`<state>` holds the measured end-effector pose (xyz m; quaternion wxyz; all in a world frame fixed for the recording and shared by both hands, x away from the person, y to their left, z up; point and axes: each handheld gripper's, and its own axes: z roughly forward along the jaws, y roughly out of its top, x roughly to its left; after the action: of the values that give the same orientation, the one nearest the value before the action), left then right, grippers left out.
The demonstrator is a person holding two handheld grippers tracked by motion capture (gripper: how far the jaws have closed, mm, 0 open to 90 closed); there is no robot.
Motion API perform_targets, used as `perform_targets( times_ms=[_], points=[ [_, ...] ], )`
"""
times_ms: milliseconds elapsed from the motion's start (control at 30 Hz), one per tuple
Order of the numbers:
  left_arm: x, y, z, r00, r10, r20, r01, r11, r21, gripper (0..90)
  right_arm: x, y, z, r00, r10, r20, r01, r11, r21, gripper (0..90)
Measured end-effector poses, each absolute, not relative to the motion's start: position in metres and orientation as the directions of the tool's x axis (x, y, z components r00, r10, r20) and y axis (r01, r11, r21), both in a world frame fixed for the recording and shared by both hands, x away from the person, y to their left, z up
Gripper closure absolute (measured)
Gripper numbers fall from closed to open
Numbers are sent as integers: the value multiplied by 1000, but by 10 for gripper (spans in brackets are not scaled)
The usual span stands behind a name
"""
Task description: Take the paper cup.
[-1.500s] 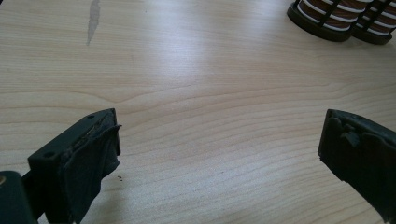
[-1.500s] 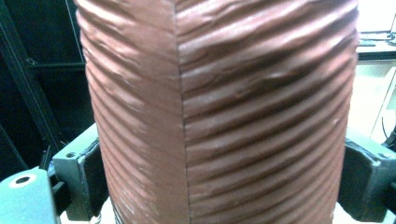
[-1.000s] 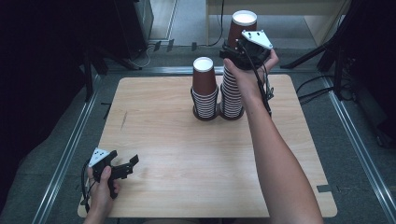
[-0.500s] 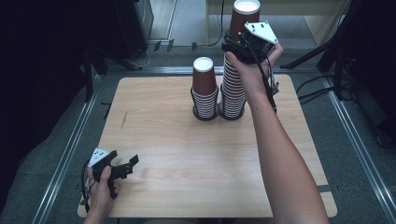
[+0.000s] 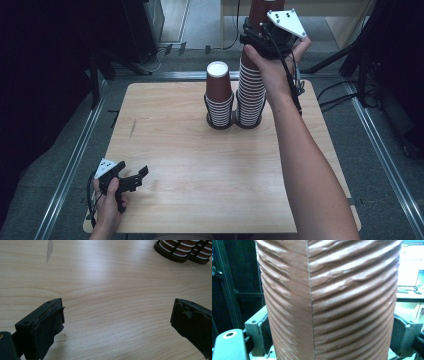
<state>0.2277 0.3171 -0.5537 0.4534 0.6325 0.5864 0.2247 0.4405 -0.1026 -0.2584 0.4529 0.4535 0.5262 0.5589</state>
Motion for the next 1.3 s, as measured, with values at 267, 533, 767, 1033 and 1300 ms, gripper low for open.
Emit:
perform_targets(
  times_ms=[267, 533, 767, 1033, 1300],
  points=[
    [227, 317, -554, 208, 946, -247, 535, 102, 839, 0, 431, -106, -248, -179, 984, 20, -58, -31, 998, 120],
    [227, 316, -553, 203, 949, -241, 532, 99, 841, 0, 419, -123, -233, -169, 985, 28, -79, -42, 996, 119],
    [226, 316, -553, 200, 952, -232, 523, 96, 847, 0, 407, -138, -244, -148, 989, 10, -78, -22, 997, 118],
    [226, 315, -553, 194, 955, -225, 519, 95, 849, 0, 396, -150, -261, -139, 990, 3, -78, -14, 997, 119],
    [226, 315, -553, 192, 957, -219, 518, 91, 851, 0, 386, -163, -282, -137, 991, 11, -54, -18, 998, 118]
  ],
)
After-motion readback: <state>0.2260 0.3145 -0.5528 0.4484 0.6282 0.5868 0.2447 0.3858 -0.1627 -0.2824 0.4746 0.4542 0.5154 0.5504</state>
